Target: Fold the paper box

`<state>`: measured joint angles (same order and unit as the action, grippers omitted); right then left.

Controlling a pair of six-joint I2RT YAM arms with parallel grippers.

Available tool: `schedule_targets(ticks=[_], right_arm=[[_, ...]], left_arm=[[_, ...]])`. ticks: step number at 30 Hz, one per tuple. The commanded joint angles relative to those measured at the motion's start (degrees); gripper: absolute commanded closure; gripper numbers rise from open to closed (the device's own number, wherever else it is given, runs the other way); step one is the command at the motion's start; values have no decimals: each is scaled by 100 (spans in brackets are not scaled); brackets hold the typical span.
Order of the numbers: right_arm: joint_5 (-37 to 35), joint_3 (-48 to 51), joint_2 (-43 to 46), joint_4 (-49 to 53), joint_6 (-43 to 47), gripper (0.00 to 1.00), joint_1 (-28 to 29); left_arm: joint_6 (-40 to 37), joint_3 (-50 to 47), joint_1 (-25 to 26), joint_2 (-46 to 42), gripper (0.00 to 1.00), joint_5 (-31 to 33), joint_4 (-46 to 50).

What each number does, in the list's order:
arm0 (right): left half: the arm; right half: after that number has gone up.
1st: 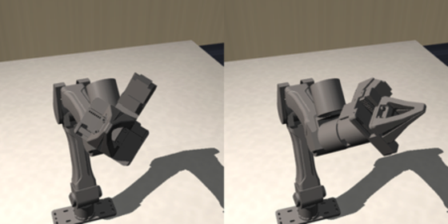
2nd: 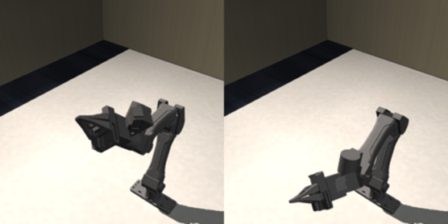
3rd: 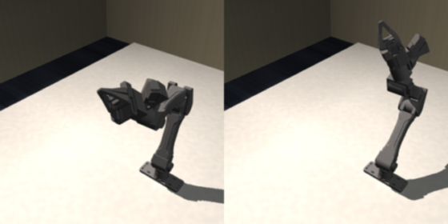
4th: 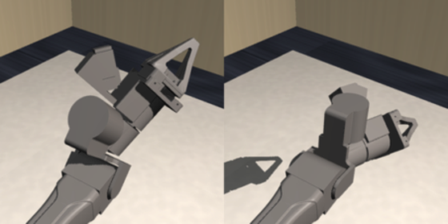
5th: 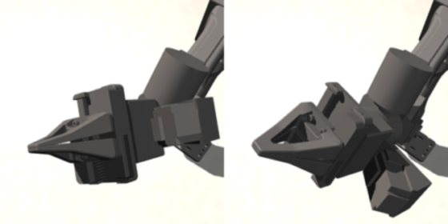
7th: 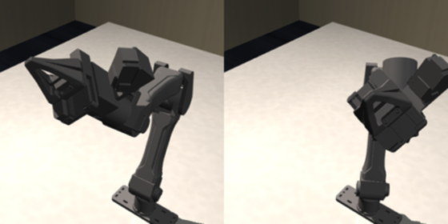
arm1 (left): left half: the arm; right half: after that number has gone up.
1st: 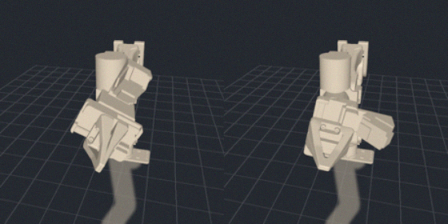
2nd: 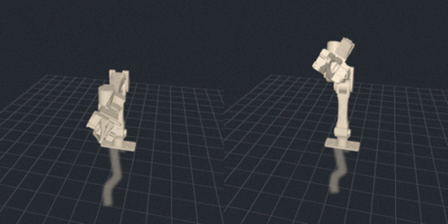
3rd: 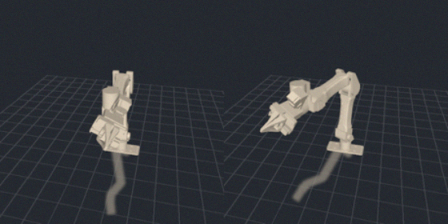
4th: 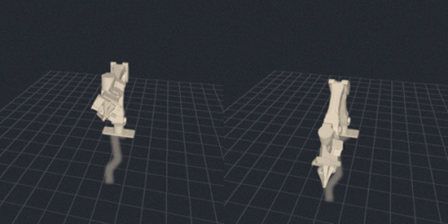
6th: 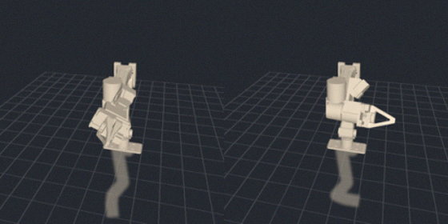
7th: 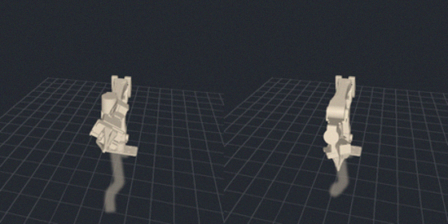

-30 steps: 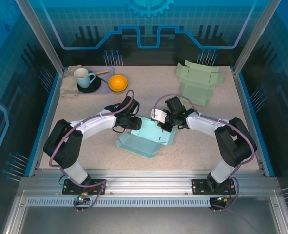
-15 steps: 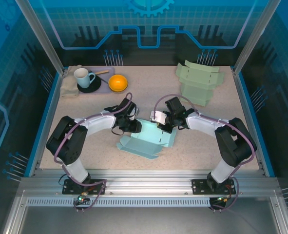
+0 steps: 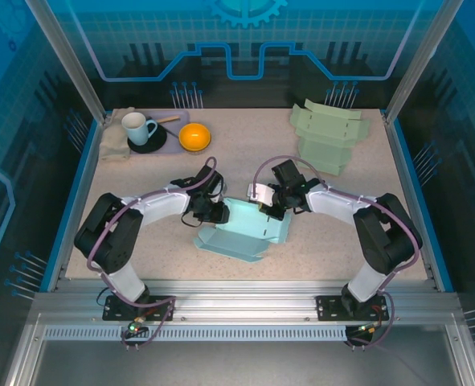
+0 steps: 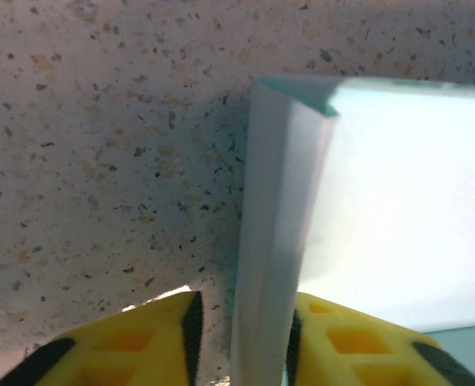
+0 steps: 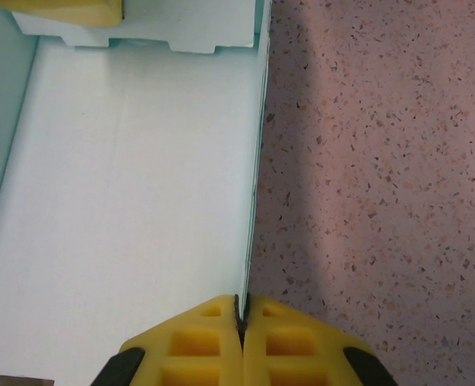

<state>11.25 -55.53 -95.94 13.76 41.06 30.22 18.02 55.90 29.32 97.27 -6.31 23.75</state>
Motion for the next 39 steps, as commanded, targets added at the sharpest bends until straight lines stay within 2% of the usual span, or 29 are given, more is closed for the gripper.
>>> schedule_targets(ticks=[1,3,8,11,13,17,19,21,27,30,33,36,39], right_arm=[[-3,-136,-83,237,70,100,-43],[-142,-142,-73,215,21,100,-16],[-801,-182,-57,207,-216,100,63],[-1178,-156,-73,109,-317,100,62],[-1405,-149,-91,23,-390,100,37],[-1202,-34,24,-153,-442,98,-15],[-964,-26,130,-202,-551,86,-28],[-721,-99,203,-120,-666,79,-25],[-585,-362,497,167,-1378,71,-42],[-946,-591,646,283,-2476,68,-137],[-1339,-1016,626,810,-3939,64,-216],[-1368,-1307,538,1216,-4941,64,-132],[-1080,-1424,459,1304,-5671,64,-105]], left_arm=[[68,-70,12,-8,74,207,273],[62,76,106,178,79,726,505],[195,550,338,795,90,2759,1359],[245,744,396,1004,93,3213,1540],[257,861,445,1102,93,3368,1636],[272,940,537,1258,93,3458,1641],[284,928,550,1300,93,3448,1581],[273,938,559,1337,94,3425,1554],[267,991,570,1339,94,3342,1472],[336,963,574,1278,96,3272,1351],[511,762,602,1013,100,3241,993],[685,530,708,662,100,3431,521],[777,370,836,312,100,3790,62]])
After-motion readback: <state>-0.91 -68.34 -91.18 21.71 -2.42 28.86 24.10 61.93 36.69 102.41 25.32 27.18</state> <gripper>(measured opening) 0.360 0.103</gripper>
